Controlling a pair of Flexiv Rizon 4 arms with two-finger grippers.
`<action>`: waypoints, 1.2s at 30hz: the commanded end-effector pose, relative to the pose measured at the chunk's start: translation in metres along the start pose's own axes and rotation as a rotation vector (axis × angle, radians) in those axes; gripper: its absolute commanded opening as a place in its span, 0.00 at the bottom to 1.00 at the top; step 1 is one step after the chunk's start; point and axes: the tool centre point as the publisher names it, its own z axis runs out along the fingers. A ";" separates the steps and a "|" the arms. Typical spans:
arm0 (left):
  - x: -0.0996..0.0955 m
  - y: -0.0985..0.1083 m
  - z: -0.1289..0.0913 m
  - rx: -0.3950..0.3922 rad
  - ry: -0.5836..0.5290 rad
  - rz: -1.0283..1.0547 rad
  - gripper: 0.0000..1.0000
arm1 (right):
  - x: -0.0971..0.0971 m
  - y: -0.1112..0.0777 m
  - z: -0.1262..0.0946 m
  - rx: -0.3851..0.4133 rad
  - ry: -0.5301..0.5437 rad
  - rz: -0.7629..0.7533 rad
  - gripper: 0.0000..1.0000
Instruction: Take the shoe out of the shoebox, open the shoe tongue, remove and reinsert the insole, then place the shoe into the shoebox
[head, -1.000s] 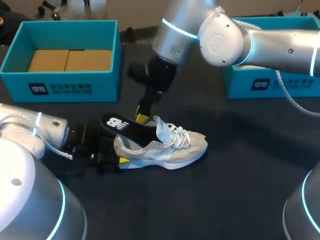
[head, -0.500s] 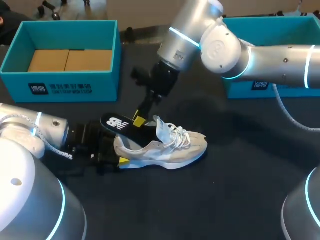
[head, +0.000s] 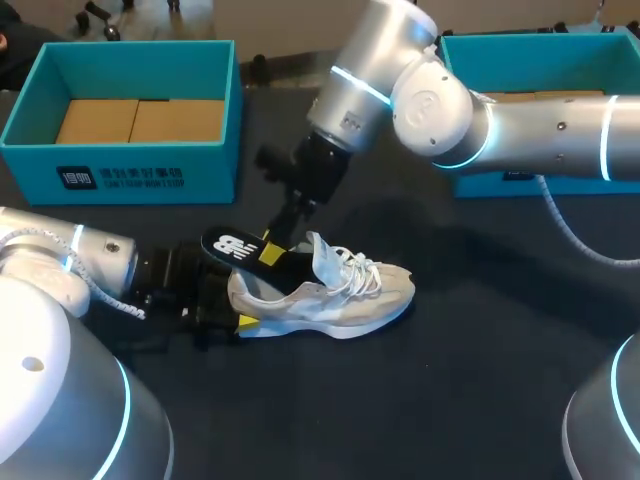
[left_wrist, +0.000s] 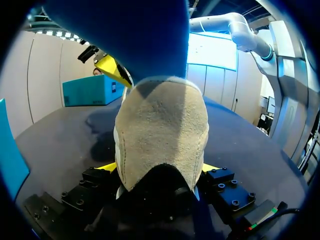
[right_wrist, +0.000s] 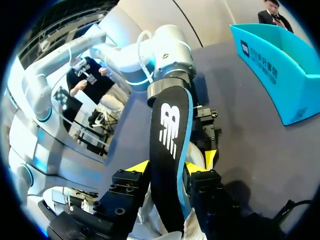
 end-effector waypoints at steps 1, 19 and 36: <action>-0.003 0.004 0.001 -0.003 0.000 0.000 0.00 | -0.004 0.002 0.007 0.003 0.012 -0.002 0.34; -0.003 0.004 0.001 -0.003 0.000 0.000 0.00 | 0.003 0.015 -0.005 -0.091 -0.042 -0.038 0.00; -0.003 0.004 0.001 -0.003 0.000 0.000 0.00 | -0.004 0.058 -0.057 -0.234 -0.266 -0.089 0.00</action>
